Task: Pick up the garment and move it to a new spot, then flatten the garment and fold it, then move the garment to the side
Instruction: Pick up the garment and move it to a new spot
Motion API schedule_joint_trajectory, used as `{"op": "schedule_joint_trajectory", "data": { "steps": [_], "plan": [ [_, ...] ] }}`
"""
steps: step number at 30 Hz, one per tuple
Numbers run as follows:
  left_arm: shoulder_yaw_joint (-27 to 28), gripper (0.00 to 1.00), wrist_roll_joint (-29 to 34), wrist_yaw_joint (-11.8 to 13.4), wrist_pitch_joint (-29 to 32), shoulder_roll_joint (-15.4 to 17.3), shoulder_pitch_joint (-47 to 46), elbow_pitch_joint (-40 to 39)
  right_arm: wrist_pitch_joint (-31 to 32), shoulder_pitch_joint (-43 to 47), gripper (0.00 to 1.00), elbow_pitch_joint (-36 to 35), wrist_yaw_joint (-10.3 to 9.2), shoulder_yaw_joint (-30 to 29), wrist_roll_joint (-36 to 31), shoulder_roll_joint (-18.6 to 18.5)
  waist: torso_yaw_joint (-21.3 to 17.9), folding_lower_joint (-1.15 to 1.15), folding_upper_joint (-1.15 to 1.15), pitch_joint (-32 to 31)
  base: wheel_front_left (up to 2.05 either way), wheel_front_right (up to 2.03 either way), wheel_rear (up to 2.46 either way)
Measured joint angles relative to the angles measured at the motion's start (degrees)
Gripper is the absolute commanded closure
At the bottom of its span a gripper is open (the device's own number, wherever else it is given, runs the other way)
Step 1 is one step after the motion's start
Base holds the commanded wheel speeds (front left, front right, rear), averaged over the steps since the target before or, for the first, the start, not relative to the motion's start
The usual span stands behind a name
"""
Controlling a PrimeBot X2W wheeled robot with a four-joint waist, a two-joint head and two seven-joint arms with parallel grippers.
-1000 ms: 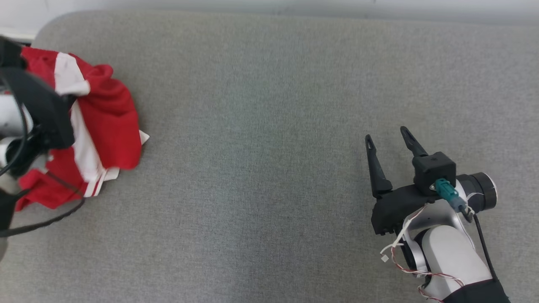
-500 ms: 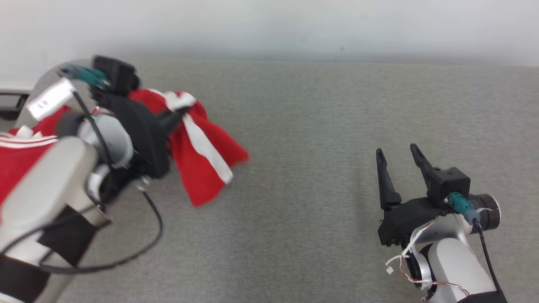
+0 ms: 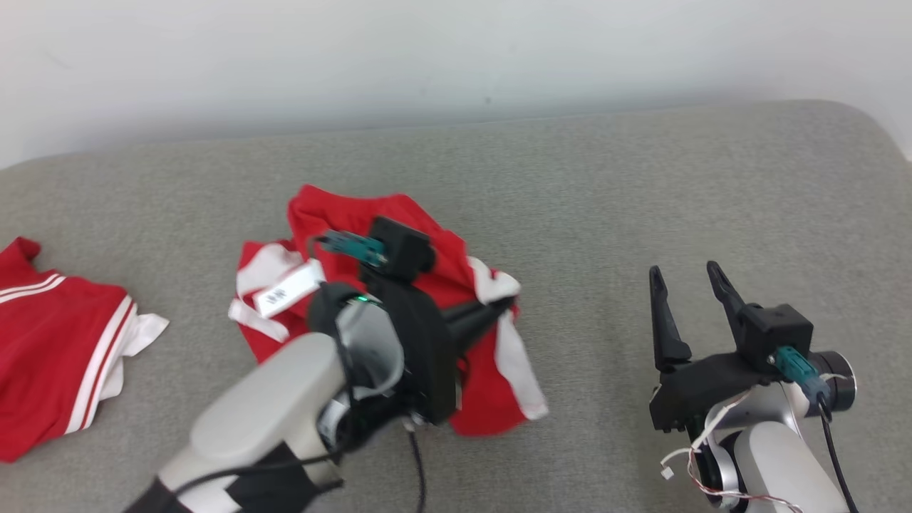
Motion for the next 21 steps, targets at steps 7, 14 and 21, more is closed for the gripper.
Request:
{"op": "schedule_joint_trajectory", "data": {
  "steps": [7, 14, 21],
  "plan": [
    [-3.70, 1.00, -1.58, 0.01, -2.14, -4.83, 4.35, -1.31, -0.49, 1.17, 0.00, -0.42, -0.02, -0.98, 0.05, -0.01, -2.05, 0.01, 0.00, 0.15, 0.00, 0.00, 0.00],
    [-8.73, 1.00, -1.80, 0.01, -2.79, -7.38, 8.90, 0.88, -0.89, 1.58, 0.00, -0.73, -0.04, -1.08, 0.05, 0.04, -2.51, 0.01, 0.00, 0.32, 0.00, 0.00, 0.00],
    [-11.81, 1.00, -1.96, 0.01, -3.46, -7.51, 11.54, 2.80, -0.98, 1.59, 0.00, -1.33, -0.05, -1.07, 0.05, 0.07, -2.72, 0.01, 0.00, 0.22, 0.00, 0.00, 0.00]
  ]
}}
